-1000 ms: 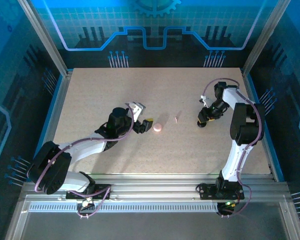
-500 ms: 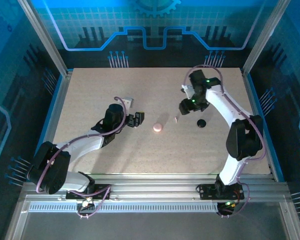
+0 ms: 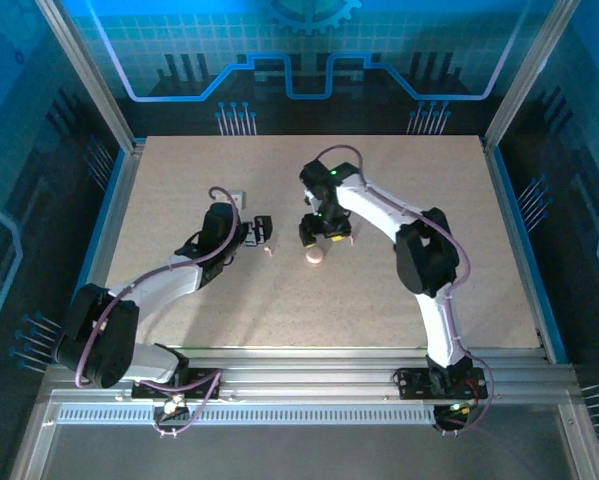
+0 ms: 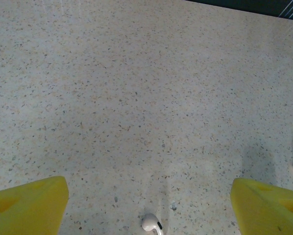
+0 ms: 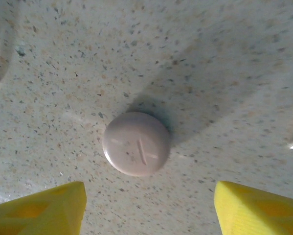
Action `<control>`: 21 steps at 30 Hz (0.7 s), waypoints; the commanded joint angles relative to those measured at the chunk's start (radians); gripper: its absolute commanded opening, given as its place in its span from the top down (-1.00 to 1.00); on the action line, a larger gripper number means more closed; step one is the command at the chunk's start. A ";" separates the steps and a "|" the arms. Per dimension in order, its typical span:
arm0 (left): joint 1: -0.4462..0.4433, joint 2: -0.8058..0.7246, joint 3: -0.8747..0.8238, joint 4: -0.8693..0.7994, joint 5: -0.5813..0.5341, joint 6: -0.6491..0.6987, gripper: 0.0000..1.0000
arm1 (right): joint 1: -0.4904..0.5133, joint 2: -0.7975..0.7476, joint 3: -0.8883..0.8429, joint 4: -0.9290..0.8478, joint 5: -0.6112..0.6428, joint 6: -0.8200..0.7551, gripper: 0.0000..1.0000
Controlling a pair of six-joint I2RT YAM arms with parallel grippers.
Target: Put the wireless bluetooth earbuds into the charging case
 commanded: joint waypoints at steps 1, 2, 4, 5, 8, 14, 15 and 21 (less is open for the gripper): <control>0.014 -0.021 0.026 -0.026 -0.017 -0.019 -0.74 | 0.014 0.051 0.068 -0.086 -0.001 0.055 -0.43; 0.016 -0.021 0.027 -0.024 -0.016 -0.019 -0.74 | 0.017 0.062 0.077 -0.086 -0.003 0.056 -0.45; 0.018 -0.020 0.025 -0.022 -0.011 -0.022 -0.74 | 0.023 0.083 0.091 -0.088 -0.002 0.058 -0.46; 0.018 -0.019 0.026 -0.021 -0.008 -0.024 -0.74 | 0.025 0.097 0.099 -0.092 -0.003 0.058 -0.46; 0.020 -0.016 0.025 -0.018 -0.003 -0.025 -0.74 | 0.028 0.119 0.111 -0.097 -0.001 0.059 -0.45; 0.023 -0.015 0.022 -0.011 0.004 -0.027 -0.74 | 0.031 0.143 0.116 -0.092 -0.015 0.059 -0.44; 0.024 -0.014 0.022 -0.010 0.006 -0.029 -0.74 | 0.031 0.143 0.116 -0.091 -0.017 0.059 -0.43; 0.026 -0.010 0.022 -0.007 0.015 -0.032 -0.74 | 0.035 0.191 0.120 -0.077 -0.040 0.055 -0.39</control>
